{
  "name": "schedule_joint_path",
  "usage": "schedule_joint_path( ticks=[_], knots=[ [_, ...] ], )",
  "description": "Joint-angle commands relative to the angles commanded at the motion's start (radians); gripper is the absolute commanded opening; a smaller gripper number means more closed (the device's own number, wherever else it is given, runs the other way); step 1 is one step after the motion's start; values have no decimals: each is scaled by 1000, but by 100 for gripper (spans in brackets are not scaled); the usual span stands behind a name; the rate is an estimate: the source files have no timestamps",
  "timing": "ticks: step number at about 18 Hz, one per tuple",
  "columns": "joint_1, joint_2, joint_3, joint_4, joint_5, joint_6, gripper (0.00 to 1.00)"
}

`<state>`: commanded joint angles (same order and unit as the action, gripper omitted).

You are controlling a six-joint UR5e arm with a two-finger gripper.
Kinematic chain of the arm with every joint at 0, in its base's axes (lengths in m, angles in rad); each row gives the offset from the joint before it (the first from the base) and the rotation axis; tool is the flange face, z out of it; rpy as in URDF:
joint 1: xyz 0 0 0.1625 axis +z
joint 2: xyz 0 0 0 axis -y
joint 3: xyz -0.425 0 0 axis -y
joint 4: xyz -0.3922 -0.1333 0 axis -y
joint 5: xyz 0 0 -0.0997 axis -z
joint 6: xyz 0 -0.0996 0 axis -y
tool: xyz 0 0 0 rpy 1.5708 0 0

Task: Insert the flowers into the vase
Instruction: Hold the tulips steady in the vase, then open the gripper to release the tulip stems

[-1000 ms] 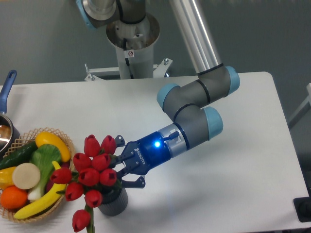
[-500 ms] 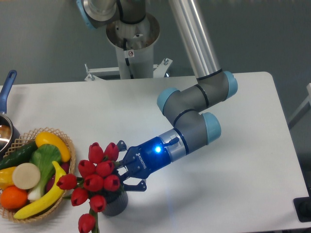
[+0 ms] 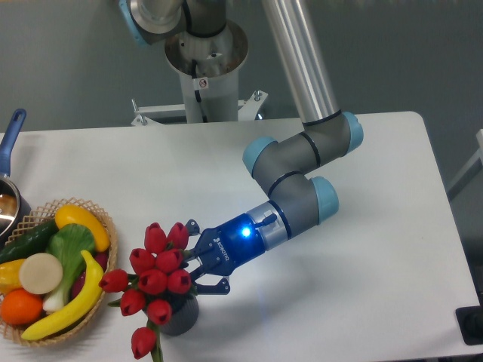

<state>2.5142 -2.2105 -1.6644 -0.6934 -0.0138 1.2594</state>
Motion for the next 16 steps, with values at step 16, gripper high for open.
schedule_joint_path(
  ticks=[16],
  knots=[
    [21,6,-31,0,8,0,74]
  ],
)
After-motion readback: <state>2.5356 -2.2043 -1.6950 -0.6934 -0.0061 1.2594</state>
